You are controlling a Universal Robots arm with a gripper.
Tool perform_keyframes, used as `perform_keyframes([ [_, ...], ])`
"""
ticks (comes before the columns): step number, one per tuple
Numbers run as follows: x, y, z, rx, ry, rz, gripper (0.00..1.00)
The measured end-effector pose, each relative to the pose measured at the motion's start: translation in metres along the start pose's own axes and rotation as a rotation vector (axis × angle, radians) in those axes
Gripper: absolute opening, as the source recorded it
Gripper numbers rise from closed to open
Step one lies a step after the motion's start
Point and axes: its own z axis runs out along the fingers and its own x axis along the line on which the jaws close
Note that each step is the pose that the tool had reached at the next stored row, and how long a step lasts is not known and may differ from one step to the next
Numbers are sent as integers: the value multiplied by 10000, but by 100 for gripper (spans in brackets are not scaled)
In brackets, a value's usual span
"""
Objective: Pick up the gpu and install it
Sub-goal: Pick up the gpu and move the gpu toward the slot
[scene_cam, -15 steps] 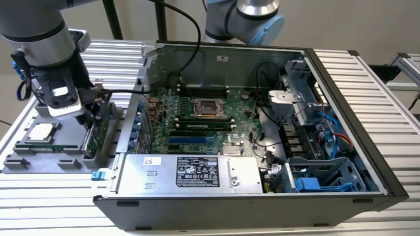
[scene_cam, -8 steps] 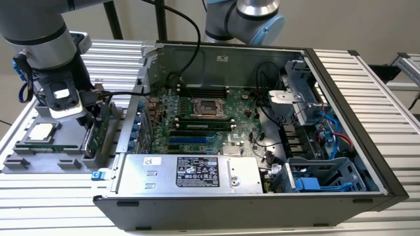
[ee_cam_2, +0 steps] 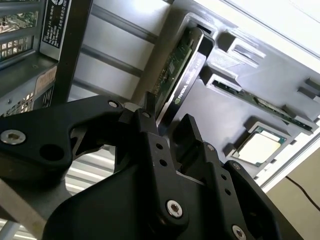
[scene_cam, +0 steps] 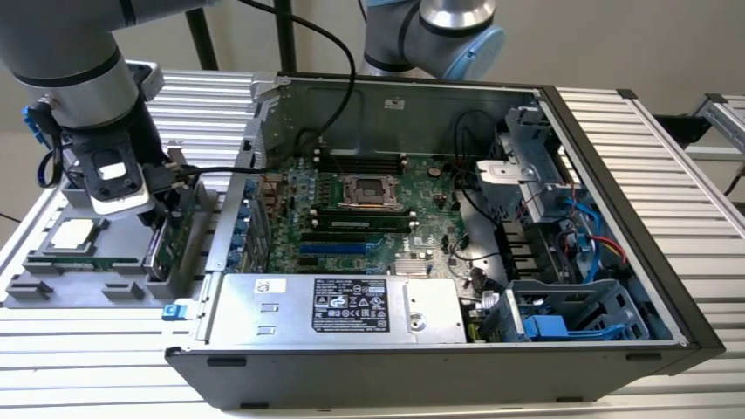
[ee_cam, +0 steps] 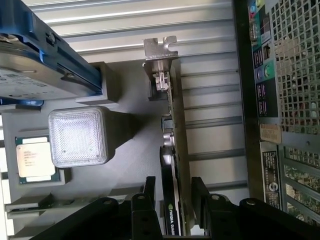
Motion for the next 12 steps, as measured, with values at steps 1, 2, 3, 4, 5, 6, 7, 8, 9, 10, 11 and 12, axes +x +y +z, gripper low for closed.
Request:
perform_keyframes([
  [1,0,-1,8,1,1,0,100],
  [2,0,-1,17,1,1,0,100],
  [3,0,-2,27,1,1,0,100],
  [4,0,-2,37,0,0,0,100],
  [5,0,-2,47,0,1,0,100],
  [6,0,-3,57,0,0,0,100],
  [7,1,-3,67,1,1,1,100],
  [8,2,-4,78,1,1,1,100],
  [9,2,-4,89,0,0,1,100],
  [10,2,-5,101,0,0,0,100],
  [11,2,-6,112,0,0,0,100],
  [12,3,-6,121,1,0,0,100],
])
